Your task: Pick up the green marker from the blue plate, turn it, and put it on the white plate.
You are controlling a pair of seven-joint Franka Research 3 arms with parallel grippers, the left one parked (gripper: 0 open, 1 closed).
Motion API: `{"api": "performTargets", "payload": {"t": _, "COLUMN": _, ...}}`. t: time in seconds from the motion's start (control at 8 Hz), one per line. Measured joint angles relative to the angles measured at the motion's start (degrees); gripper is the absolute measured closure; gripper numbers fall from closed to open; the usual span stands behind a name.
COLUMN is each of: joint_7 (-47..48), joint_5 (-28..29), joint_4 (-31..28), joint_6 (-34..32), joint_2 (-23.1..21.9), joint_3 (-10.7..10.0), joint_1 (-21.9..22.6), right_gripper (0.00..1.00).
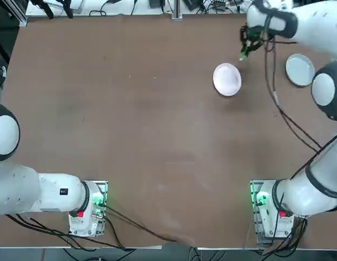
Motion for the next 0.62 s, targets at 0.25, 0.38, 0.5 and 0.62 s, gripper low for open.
{"api": "performTargets", "payload": {"t": 0.25, "joint_7": 12.0, "joint_5": 0.0, "joint_4": -0.4, "joint_6": 3.0, "joint_2": 2.2, "joint_3": 0.0, "joint_1": 2.1, "right_gripper": 0.85}}
{"api": "performTargets", "payload": {"t": 0.38, "joint_7": 17.2, "joint_5": 0.0, "joint_4": -0.4, "joint_6": 3.9, "joint_2": 3.0, "joint_3": 0.0, "joint_1": 3.0, "right_gripper": 0.85}}
{"api": "performTargets", "payload": {"t": 0.5, "joint_7": 21.9, "joint_5": 0.0, "joint_4": -0.4, "joint_6": 4.2, "joint_2": 3.7, "joint_3": -0.1, "joint_1": 3.9, "right_gripper": 0.85}}
{"api": "performTargets", "payload": {"t": 0.62, "joint_7": 26.2, "joint_5": -0.1, "joint_4": -0.4, "joint_6": 4.3, "joint_2": 4.4, "joint_3": -0.1, "joint_1": 4.8, "right_gripper": 0.85}}
